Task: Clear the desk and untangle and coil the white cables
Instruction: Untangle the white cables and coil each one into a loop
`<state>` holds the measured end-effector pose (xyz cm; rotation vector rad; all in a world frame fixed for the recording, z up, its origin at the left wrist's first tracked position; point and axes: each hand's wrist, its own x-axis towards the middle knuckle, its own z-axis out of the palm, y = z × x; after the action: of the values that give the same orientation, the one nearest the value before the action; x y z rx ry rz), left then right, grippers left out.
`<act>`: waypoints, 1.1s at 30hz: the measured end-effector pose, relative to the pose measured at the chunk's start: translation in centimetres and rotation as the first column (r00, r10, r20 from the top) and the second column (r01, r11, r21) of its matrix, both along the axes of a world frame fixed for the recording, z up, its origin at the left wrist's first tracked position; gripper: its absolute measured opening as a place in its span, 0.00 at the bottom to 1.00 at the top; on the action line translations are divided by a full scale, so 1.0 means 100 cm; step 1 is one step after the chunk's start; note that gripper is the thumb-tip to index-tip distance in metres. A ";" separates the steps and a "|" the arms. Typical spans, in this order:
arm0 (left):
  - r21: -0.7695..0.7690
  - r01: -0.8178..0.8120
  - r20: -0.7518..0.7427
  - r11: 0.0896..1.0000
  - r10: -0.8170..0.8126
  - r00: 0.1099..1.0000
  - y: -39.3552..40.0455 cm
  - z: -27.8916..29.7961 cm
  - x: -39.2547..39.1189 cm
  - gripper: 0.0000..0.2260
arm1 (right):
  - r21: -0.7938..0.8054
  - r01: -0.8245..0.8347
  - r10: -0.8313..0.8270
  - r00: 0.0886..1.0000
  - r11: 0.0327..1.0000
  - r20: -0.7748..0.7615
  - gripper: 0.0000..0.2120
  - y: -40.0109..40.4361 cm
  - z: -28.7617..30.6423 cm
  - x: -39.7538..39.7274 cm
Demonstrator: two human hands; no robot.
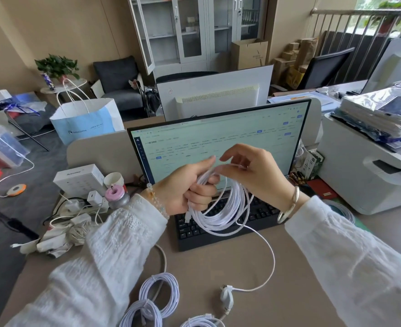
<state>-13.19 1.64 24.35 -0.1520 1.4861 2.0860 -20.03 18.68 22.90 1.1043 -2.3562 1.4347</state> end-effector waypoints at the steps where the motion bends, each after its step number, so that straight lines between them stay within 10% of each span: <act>1: 0.009 0.020 0.002 1.000 -0.020 1.000 -0.002 0.002 0.000 0.21 | -0.071 -0.048 0.056 0.991 0.996 0.125 0.12 0.003 -0.001 -0.002; 5: 0.045 0.045 -0.023 0.998 -0.044 0.999 -0.014 0.010 -0.001 0.20 | -0.352 -0.126 0.301 0.811 0.927 0.501 0.14 0.017 -0.014 -0.011; 12: 0.196 -0.046 -0.103 0.980 0.067 0.992 -0.030 0.029 -0.007 0.20 | -0.457 -0.075 0.405 0.605 0.886 0.686 0.14 0.014 -0.052 -0.010; 27: 0.459 -0.423 -0.167 0.781 0.544 0.823 -0.041 0.070 -0.024 0.21 | 0.017 -0.250 0.161 0.674 0.968 0.721 0.08 -0.027 -0.139 0.033; 33: 0.497 -0.427 -0.160 0.756 0.563 0.811 -0.037 0.076 -0.025 0.21 | -0.152 -0.125 0.196 0.619 0.981 0.760 0.13 -0.058 -0.144 0.049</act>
<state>-15.67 -2.04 31.98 -0.0614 1.1633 2.9555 -15.12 12.90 8.53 0.7561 -2.6980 2.4575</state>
